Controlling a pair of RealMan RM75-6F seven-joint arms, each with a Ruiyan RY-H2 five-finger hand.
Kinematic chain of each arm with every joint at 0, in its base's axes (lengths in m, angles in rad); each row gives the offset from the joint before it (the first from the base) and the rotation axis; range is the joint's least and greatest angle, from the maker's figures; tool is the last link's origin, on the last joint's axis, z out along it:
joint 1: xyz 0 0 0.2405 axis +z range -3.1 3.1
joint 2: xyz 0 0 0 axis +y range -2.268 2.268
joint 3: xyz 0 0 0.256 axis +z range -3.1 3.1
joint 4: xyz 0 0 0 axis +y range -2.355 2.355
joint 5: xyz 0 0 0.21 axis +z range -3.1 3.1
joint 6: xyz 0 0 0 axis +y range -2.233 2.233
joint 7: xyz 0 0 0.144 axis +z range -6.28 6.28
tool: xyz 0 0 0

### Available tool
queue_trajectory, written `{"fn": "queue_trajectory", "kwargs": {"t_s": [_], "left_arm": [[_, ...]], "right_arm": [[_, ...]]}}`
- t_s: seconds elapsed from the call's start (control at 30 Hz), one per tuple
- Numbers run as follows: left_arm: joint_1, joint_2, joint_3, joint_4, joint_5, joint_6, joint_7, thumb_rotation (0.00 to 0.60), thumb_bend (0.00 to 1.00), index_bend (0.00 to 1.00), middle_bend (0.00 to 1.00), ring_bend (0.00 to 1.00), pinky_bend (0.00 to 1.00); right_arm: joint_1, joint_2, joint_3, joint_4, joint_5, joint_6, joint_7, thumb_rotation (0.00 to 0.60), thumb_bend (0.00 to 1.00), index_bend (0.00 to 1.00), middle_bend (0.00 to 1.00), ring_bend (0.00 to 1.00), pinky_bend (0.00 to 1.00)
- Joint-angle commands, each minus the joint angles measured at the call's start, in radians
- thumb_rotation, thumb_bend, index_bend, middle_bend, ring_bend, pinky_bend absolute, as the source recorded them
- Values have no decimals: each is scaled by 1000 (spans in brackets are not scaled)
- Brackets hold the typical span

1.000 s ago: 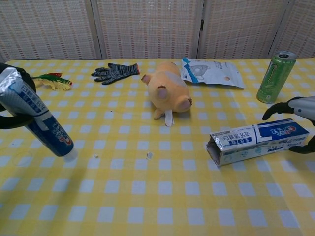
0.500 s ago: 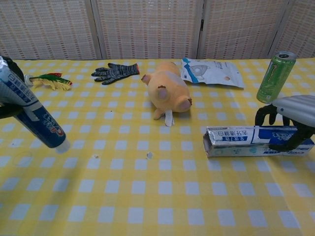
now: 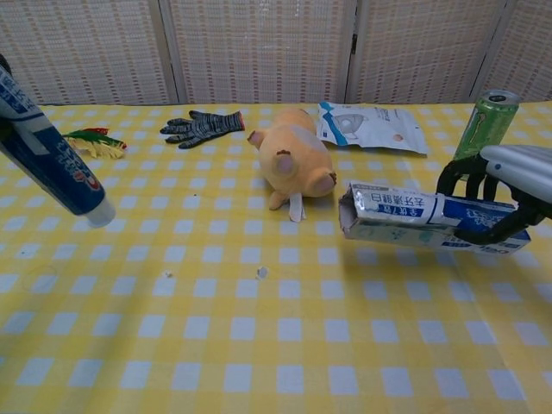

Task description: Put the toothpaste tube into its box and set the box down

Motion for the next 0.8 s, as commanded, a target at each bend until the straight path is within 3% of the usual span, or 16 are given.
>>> {"fn": "queue_trajectory", "kwargs": {"t_s": [0.03,0.27,0.4,0.57,0.8], "left_arm": [[0,48,-27,-59,-26,4,-51,600,419,781,1000,1000,1000],[-48,161,-103,-188,-118,-58,-148,600,422,781,1000,1000,1000],[-89,181,-156,-194,-146,-92,-206,600,422,782,1000,1000,1000],[-116,147,-189,-194,-122,-79,-217,600,423,781,1000,1000,1000],[-176,85,-217,-194,-171,-106,-195,600,423,781,1000,1000,1000]], "right_arm": [[-25,-20,-5,20,-90,94,200,600,315,500,394,440,558],[-16,-88,-8,81,-141,129,447,600,315,500,385,438,558],[-3,-139,-9,115,-150,124,536,600,315,500,380,438,558],[21,-209,-7,143,-152,101,602,600,315,500,379,437,558],[57,-288,3,165,-160,83,619,600,315,500,376,438,558]]}}
